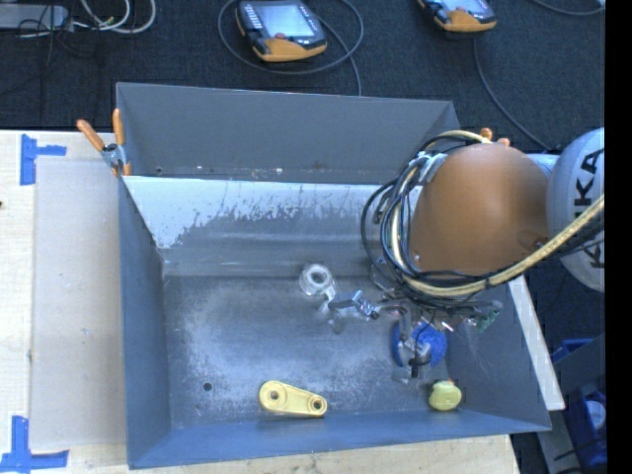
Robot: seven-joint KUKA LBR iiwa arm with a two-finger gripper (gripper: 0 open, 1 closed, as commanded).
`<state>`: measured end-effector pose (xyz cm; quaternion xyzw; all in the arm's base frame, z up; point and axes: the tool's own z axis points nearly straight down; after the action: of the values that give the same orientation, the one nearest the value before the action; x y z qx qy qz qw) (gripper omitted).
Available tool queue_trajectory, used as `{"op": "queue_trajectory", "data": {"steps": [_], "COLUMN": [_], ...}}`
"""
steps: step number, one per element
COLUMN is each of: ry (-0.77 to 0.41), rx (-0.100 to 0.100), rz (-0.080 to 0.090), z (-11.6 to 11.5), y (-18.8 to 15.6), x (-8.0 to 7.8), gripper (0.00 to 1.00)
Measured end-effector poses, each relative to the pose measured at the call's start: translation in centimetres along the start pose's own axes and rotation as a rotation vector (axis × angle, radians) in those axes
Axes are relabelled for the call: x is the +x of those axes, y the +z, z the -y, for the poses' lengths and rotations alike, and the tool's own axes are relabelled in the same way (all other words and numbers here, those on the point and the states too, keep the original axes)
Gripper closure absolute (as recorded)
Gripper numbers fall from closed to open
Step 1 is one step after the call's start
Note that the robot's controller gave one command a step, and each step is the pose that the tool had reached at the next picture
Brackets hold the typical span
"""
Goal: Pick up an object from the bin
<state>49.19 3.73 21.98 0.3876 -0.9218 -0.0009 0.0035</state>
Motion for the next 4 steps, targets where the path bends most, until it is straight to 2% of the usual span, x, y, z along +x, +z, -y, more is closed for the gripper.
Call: {"op": "queue_trajectory", "data": {"steps": [1,2,3,4], "ry": [-0.251,-0.858,-0.914,-0.909], "rx": [-0.006,-0.012,-0.018,-0.006], "rz": [-0.003,-0.003,-0.005,0.0], "z": [-4.2,-5.2,-9.5,-9.0], "y": [9.3,12.3,15.2,14.8], "x": [-7.3,-5.9,-7.3,-7.5], "gripper": [0.0,0.0,0.0,1.0]}}
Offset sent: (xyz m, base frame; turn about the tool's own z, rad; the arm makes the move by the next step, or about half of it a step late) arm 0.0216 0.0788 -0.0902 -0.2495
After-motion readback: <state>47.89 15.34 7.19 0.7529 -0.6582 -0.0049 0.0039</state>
